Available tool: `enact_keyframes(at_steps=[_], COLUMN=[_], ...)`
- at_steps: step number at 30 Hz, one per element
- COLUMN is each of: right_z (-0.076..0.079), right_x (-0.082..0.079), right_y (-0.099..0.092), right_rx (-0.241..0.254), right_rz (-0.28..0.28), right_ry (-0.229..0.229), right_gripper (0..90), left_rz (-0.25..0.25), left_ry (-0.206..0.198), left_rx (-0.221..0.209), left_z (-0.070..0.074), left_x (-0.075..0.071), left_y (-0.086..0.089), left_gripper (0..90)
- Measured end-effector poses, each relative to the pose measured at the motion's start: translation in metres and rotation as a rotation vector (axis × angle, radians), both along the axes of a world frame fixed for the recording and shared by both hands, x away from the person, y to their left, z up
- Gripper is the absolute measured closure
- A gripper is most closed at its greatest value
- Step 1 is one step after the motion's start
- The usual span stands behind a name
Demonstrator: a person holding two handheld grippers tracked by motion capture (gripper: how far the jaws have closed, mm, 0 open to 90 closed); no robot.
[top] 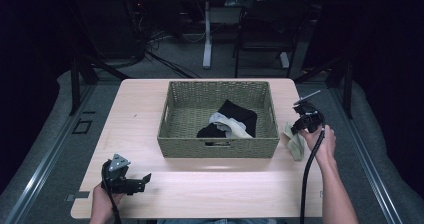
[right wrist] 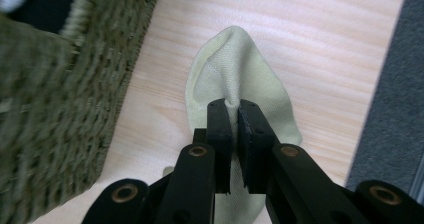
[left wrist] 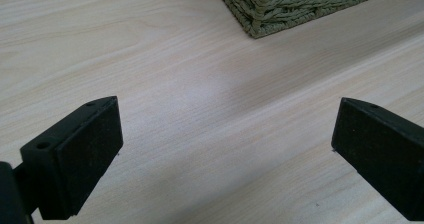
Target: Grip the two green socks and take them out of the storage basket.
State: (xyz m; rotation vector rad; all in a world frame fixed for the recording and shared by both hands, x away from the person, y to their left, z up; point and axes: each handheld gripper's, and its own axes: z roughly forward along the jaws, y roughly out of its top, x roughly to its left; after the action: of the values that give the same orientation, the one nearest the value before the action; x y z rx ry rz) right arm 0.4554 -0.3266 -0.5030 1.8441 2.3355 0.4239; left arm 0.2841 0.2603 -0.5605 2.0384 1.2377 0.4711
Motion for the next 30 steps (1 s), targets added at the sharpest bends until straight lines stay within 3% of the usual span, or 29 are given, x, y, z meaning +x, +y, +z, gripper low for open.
enact_keyframes(at_steps=[7, 8, 9, 11, 19, 20, 23, 30], right_z=[-0.021, -0.023, -0.023, -0.017, 0.038, 0.038, 0.064, 0.104], right_x=[0.003, 0.003, 0.003, 0.002, -0.011, -0.011, -0.016, -0.021], right_y=[0.002, 0.003, 0.002, 0.002, 0.000, 0.000, 0.004, 0.022], right_rx=[0.007, 0.013, 0.011, 0.017, 0.018, 0.018, 0.013, 0.011], right_rz=[-0.010, -0.015, -0.017, -0.025, -0.001, -0.001, 0.012, 0.071], right_ry=[0.023, 0.024, 0.027, 0.009, -0.091, -0.091, -0.133, -0.193], right_gripper=[81.8, 70.6, 69.3, 56.8, 29.4, 29.4, 21.5, 14.2], left_rz=[-0.001, -0.001, 0.000, 0.001, 0.001, 0.001, 0.002, 0.003], left_ry=[0.000, 0.003, 0.003, -0.001, -0.002, -0.002, -0.002, -0.002], left_rx=[-0.001, 0.000, -0.001, -0.001, -0.003, -0.003, -0.004, -0.004], left_z=[0.000, 0.000, 0.000, 0.000, 0.000, 0.000, 0.000, 0.000], left_x=[0.000, 0.000, 0.000, 0.000, 0.000, 0.000, 0.000, 0.000], left_y=[0.000, 0.001, 0.001, 0.000, 0.000, 0.000, 0.000, 0.000], left_gripper=[0.1, 0.1, 0.1, 0.1, 0.1, 0.1, 0.1, 0.1])
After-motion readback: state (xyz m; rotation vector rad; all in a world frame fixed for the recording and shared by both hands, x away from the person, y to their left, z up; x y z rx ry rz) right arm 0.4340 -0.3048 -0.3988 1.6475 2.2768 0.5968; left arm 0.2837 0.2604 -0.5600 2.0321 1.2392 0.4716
